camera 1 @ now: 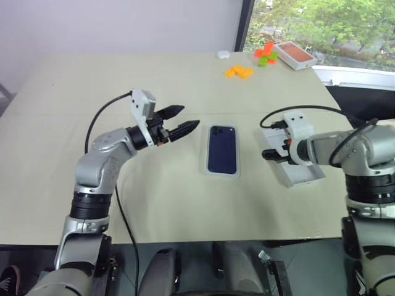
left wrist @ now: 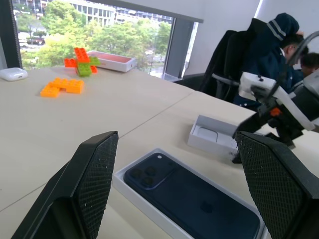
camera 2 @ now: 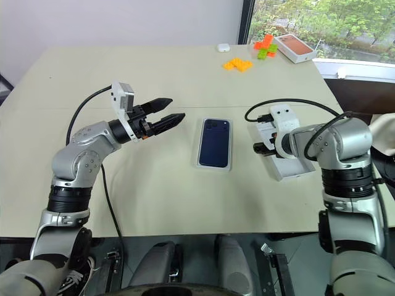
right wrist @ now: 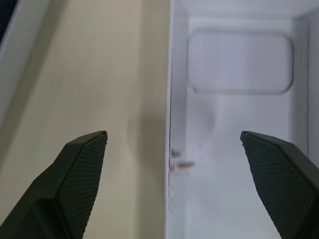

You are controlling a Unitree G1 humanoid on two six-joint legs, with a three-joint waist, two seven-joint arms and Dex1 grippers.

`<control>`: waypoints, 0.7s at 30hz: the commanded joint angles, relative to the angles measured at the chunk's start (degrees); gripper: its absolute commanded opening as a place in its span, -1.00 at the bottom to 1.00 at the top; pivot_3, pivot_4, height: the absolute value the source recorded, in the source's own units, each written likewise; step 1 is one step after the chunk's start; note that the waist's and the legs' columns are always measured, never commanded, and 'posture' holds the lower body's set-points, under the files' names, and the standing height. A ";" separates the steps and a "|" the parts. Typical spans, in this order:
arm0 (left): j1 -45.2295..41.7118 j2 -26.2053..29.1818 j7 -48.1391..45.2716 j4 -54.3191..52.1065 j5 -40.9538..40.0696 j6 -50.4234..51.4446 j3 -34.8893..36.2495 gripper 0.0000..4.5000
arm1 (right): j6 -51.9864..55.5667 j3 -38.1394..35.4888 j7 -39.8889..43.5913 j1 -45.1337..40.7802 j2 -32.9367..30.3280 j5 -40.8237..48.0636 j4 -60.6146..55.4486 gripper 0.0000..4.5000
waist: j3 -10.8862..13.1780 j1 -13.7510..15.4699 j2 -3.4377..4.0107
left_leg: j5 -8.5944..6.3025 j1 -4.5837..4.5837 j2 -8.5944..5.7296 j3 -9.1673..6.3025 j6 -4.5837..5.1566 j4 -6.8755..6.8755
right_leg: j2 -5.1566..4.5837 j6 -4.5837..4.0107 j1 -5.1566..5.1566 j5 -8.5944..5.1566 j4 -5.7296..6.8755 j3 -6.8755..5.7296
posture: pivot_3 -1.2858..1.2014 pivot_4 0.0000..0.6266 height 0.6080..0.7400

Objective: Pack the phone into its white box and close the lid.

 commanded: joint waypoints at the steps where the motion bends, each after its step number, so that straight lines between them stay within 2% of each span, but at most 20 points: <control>1: -0.25 -0.59 0.17 -2.37 -0.86 -0.52 0.14 0.77 | 0.38 1.91 -1.84 0.17 -2.33 5.69 -1.15 0.99 | 0.00 -0.06 0.00 | 0.00 0.01 0.01 0.01 0.00 0.00 | 0.01 0.01 0.00 -0.01 0.00 0.00 | 0.03 -0.52 1.00; 5: -0.15 -1.17 0.66 -2.67 -0.81 -0.43 0.19 0.77 | 0.38 2.89 -4.55 -0.60 -1.60 7.19 0.11 0.99 | 0.00 -0.13 0.00 | 0.00 0.03 0.05 0.02 0.00 0.01 | 0.07 0.04 0.00 -0.03 0.01 0.01 | 0.03 -0.52 1.00; 8: 0.10 -1.29 0.94 -3.21 -0.82 -0.22 0.24 0.77 | 0.38 2.85 -5.96 -1.19 -0.41 5.19 2.26 0.99 | 0.00 -0.11 0.00 | 0.00 0.03 0.06 0.02 0.00 0.01 | 0.08 0.05 0.00 -0.03 0.02 0.01 | 0.03 -0.52 1.00; 11: 0.31 -1.09 1.14 -3.51 -0.87 -0.03 0.36 0.77 | 0.38 1.93 -6.70 -1.51 0.93 3.69 3.68 0.60 | -0.01 -0.12 -0.02 | 0.00 0.03 0.06 0.04 0.00 0.03 | 0.07 0.05 0.00 -0.03 0.01 0.03 | 0.03 -0.52 1.00; 18: -0.10 -0.79 1.37 -3.21 -0.98 0.33 0.71 0.77 | 0.38 1.84 -7.02 -2.10 2.42 2.78 3.19 -0.98 | -0.01 -0.23 -0.02 | 0.00 0.05 0.07 0.04 0.00 0.03 | 0.09 0.05 0.01 -0.03 0.01 0.03 | 0.03 -0.52 1.00; 21: -0.41 -1.00 1.39 -2.93 -0.92 0.41 0.66 0.77 | 0.38 1.40 -7.06 -3.00 2.92 1.57 2.73 -0.99 | -0.01 -0.14 -0.02 | 0.00 0.05 0.07 0.05 0.00 0.05 | 0.08 0.05 0.03 -0.03 0.02 0.03 | 0.03 -0.52 1.00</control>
